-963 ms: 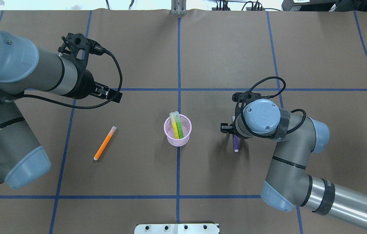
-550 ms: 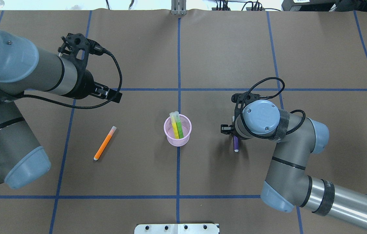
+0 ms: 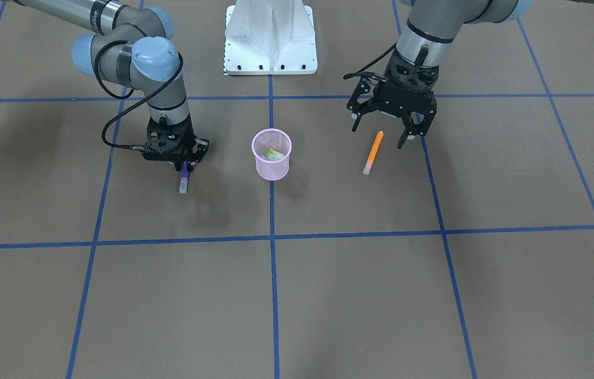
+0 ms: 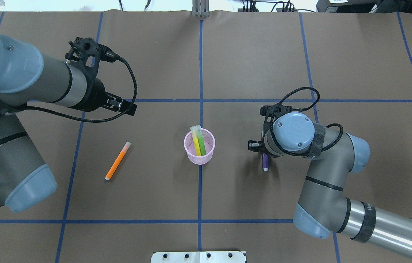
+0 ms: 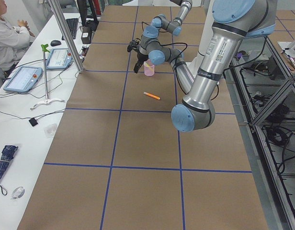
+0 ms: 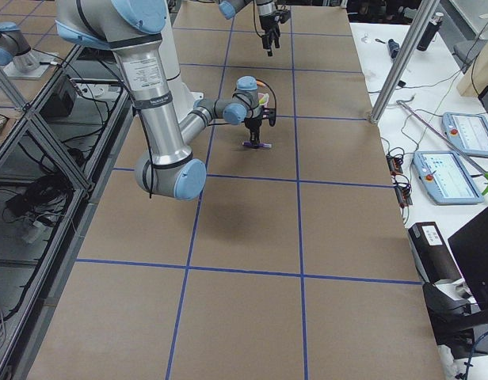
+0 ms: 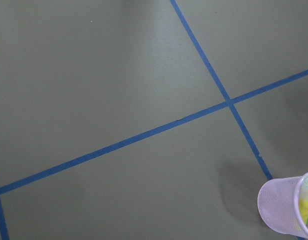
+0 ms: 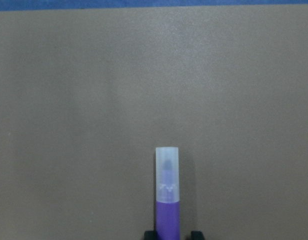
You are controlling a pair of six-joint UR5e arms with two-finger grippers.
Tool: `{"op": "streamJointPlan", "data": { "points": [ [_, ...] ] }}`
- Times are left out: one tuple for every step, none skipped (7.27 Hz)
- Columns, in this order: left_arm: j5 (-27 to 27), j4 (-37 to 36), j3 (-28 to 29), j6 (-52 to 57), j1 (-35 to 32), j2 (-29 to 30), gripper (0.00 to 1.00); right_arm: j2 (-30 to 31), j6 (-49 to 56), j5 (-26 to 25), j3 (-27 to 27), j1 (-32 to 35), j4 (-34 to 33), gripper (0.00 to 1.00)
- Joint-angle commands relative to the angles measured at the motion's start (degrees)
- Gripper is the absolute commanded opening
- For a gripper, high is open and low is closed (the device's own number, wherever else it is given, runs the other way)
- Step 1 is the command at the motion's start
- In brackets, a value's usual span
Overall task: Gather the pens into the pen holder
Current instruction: 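Lower the right gripper onto the purple marker and close on it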
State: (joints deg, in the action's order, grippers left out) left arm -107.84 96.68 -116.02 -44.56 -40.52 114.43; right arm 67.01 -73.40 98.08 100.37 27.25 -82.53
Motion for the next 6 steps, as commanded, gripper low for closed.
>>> {"op": "streamJointPlan", "data": {
  "points": [
    [0.00, 0.00, 0.00, 0.00, 0.00, 0.00, 1.00, -0.13, 0.01, 0.00, 0.00, 0.00, 0.00, 0.00],
    [0.00, 0.00, 0.00, 0.00, 0.00, 0.00, 1.00, -0.30, 0.01, 0.00, 0.09, 0.00, 0.00, 0.00],
    [0.00, 0.00, 0.00, 0.00, 0.00, 0.00, 1.00, -0.39, -0.07, 0.00, 0.26, 0.00, 0.09, 0.00],
    [0.00, 0.00, 0.00, 0.00, 0.00, 0.00, 1.00, -0.39, 0.01, -0.61, 0.96, 0.00, 0.00, 0.00],
    [0.00, 0.00, 0.00, 0.00, 0.00, 0.00, 1.00, -0.39, 0.19, -3.48, 2.01, 0.17, 0.00, 0.00],
    [0.00, 0.09, 0.35, 0.26, 0.35, 0.00, 1.00, -0.83, 0.36, -9.78, 4.20, 0.18, 0.00, 0.00]
  ]
}}
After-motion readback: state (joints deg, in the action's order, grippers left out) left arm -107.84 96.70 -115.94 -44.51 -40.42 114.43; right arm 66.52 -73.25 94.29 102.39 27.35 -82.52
